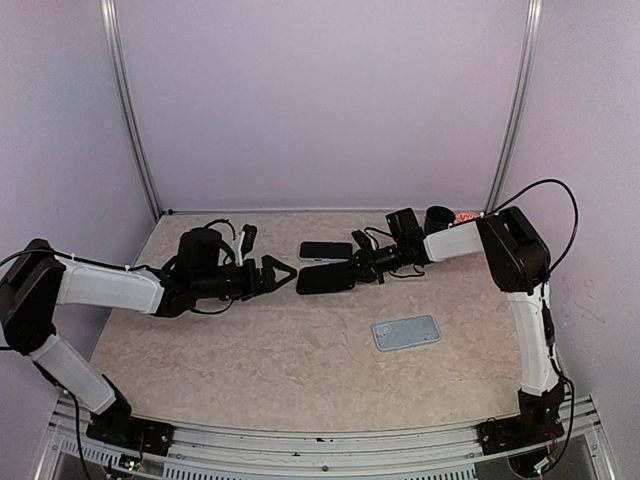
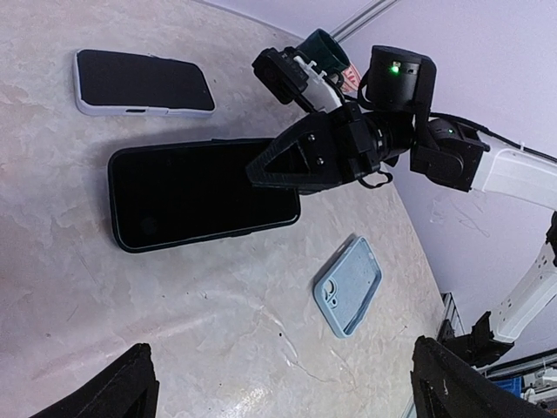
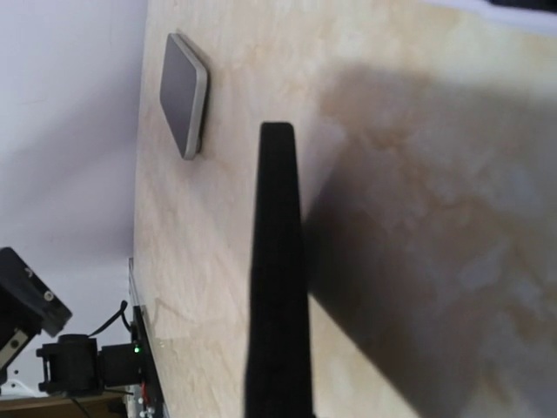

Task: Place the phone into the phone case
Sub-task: Place the phone with the phone case at the center of the board.

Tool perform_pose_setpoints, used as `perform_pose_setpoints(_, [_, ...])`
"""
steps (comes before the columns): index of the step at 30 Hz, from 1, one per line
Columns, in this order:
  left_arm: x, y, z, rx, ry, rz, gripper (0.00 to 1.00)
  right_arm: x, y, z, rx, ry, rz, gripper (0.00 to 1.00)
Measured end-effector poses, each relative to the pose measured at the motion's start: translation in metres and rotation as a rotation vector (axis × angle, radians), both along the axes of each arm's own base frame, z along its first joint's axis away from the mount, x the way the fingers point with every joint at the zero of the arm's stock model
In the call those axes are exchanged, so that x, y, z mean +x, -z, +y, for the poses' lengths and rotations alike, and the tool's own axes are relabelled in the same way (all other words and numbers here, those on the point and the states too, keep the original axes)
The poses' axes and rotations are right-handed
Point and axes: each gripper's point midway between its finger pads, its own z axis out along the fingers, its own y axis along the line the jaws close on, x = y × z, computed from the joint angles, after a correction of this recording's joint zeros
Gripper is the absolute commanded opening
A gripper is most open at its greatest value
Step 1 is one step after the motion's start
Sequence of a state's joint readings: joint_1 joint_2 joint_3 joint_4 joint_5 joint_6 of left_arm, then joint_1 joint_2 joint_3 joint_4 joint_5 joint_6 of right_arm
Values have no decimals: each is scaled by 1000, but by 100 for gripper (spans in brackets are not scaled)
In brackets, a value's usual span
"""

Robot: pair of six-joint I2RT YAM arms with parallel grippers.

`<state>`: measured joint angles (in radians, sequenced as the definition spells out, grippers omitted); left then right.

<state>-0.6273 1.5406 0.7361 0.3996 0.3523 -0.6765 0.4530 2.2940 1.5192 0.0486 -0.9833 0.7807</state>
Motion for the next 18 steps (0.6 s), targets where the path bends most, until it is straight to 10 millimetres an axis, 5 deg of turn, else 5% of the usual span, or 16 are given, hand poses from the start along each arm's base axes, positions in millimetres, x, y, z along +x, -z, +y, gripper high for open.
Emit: perform_pose_setpoints(18, [-4,9,2,-12,-3,19,99,12,6,1,-22,-2,24,24])
